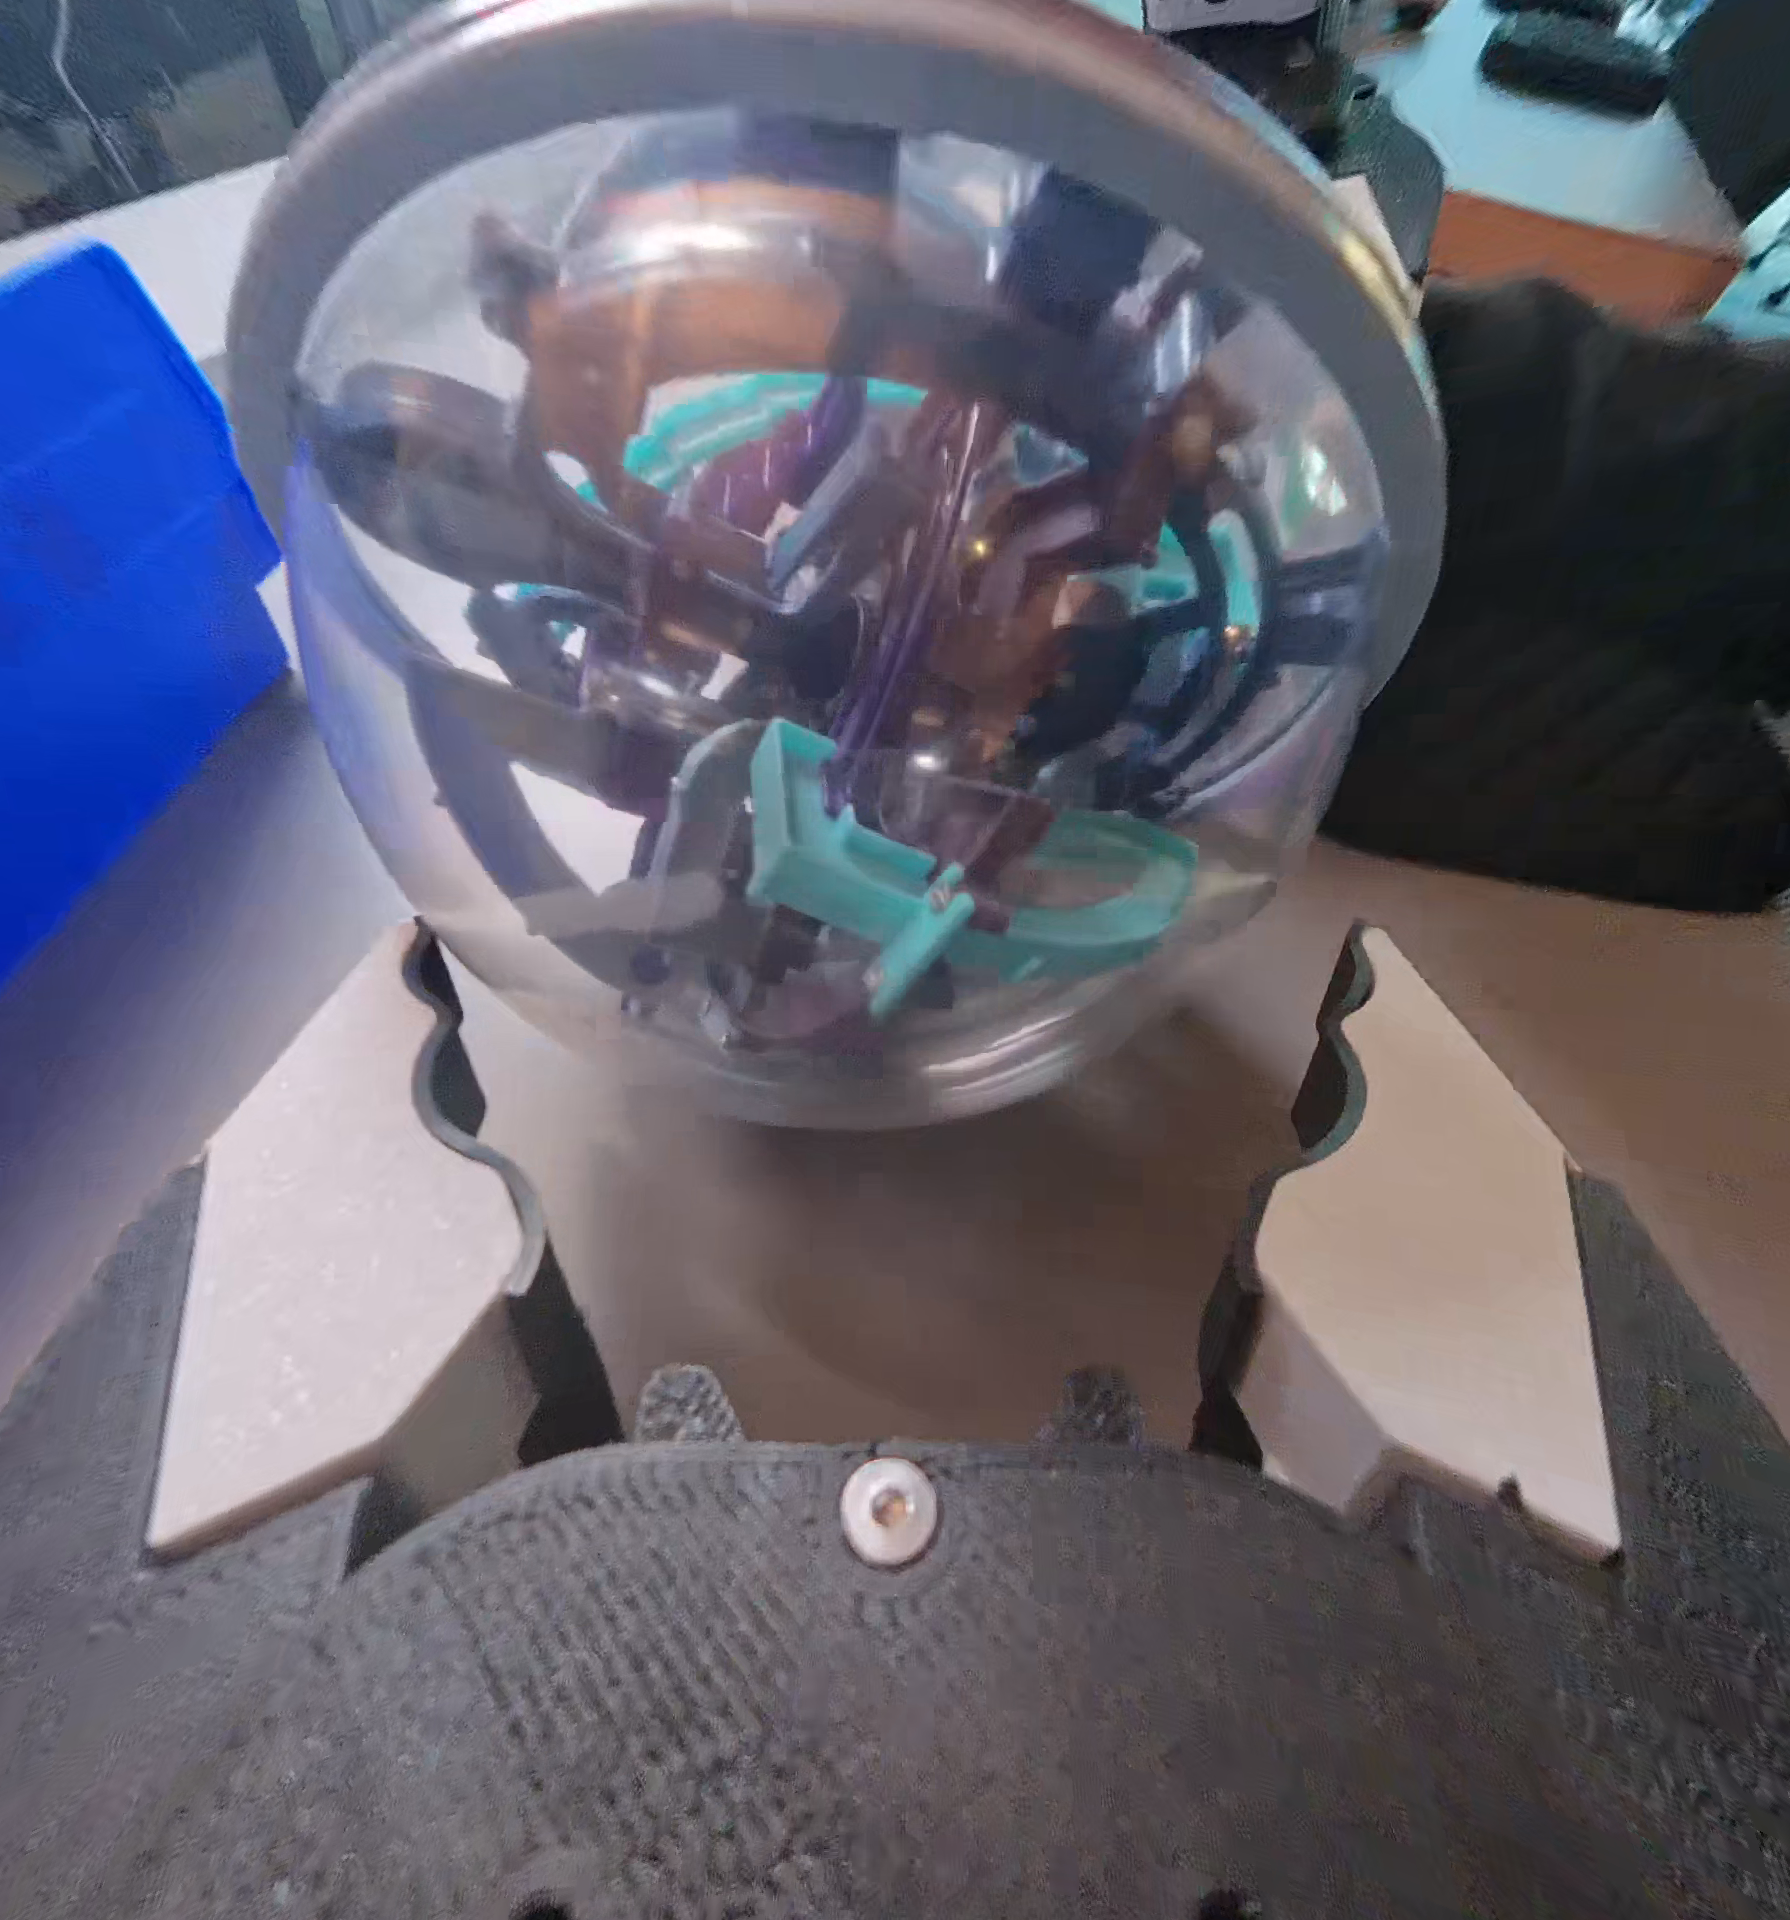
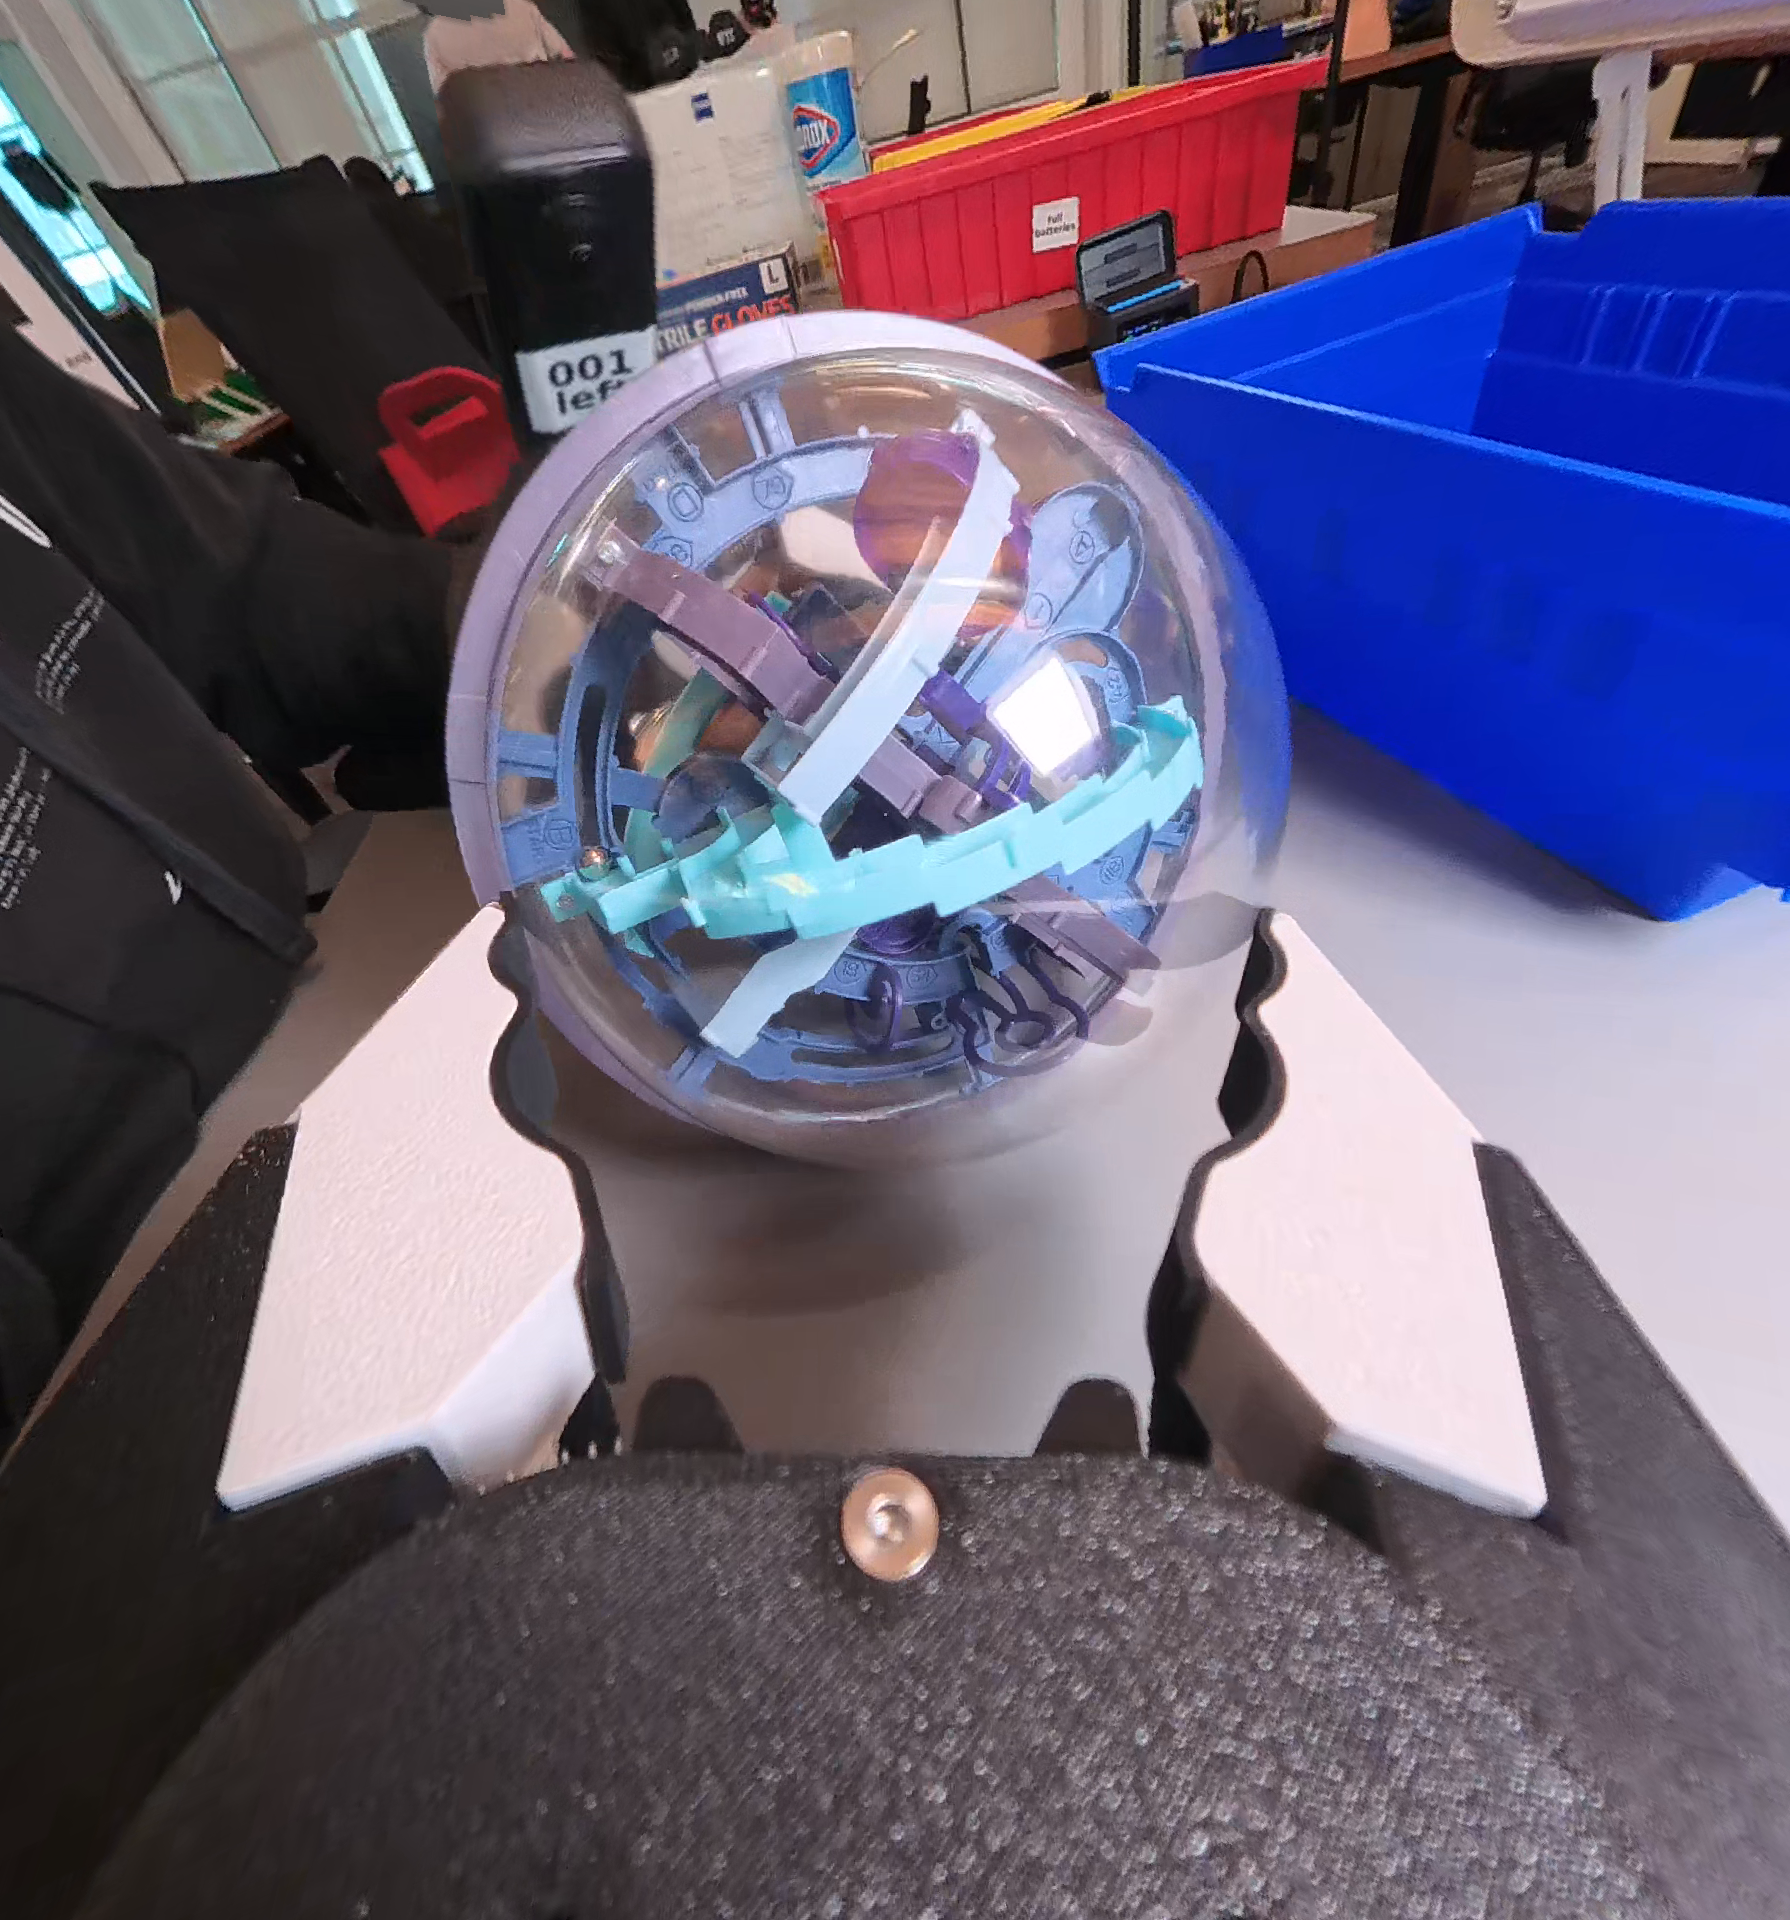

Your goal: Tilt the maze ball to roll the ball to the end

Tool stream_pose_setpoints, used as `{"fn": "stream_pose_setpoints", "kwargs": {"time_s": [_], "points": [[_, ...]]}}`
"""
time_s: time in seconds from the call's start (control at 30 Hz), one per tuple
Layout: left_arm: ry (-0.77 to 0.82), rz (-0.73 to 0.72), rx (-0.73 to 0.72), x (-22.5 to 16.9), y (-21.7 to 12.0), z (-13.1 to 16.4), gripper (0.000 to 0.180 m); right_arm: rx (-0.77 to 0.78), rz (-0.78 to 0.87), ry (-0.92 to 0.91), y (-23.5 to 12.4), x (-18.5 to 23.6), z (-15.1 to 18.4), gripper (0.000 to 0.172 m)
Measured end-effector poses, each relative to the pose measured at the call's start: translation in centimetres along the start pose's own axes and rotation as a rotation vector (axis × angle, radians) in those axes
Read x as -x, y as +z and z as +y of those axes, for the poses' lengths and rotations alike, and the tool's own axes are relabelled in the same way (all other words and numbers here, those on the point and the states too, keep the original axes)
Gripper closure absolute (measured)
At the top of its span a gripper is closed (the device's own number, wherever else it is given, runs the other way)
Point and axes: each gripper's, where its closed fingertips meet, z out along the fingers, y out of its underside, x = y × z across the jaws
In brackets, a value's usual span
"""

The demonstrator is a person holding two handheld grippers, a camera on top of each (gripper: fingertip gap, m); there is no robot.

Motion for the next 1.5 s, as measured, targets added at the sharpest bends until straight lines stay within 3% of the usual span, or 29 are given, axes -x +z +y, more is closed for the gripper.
{"fn": "stream_pose_setpoints", "kwargs": {"time_s": [0.1,0.27,0.6,0.8,0.9,1.07,1.23,1.33,1.5], "points": [[0.039,-0.01,-0.065,0.6,-0.1,-1.5,0.026,0.033,-0.002,0.012,0.3,0.4,0.6,0.041],[0.123,0.073,-0.171,-0.2,-1.7,-3.3,0.026,0.216,-0.038,-0.009,1.8,1.6,4.1,0.048],[-0.071,0.235,-0.239,0.3,-3.2,-3.1,0.027,0.247,-0.026,-0.091,2.2,2.1,4.6,0.062],[-0.181,0.34,-0.246,0.7,-3.9,-2.6,0.028,0.183,-0.033,-0.101,1.9,2.1,3.6,0.074],[-0.171,0.375,-0.236,0.4,-4.1,-2.2,0.028,0.104,-0.011,-0.093,1.8,1.8,2.2,0.069],[-0.087,0.396,-0.199,-0.1,-4.5,-1.3,0.029,0.101,-0.023,-0.091,2.6,2.5,2.2,0.06],[-0.01,0.374,-0.031,-0.4,-4.0,1.9,0.03,0.13,-0.013,-0.075,3.7,3.0,2.8,0.05],[-0.008,0.365,0.0,-0.3,-4.2,2.2,0.031,0.129,-0.011,-0.07,3.7,3.0,2.8,0.051],[-0.043,0.29,-0.165,1.8,-6.8,-0.7,0.027,0.145,-0.009,-0.078,4.1,3.1,3.2,0.055]]}}
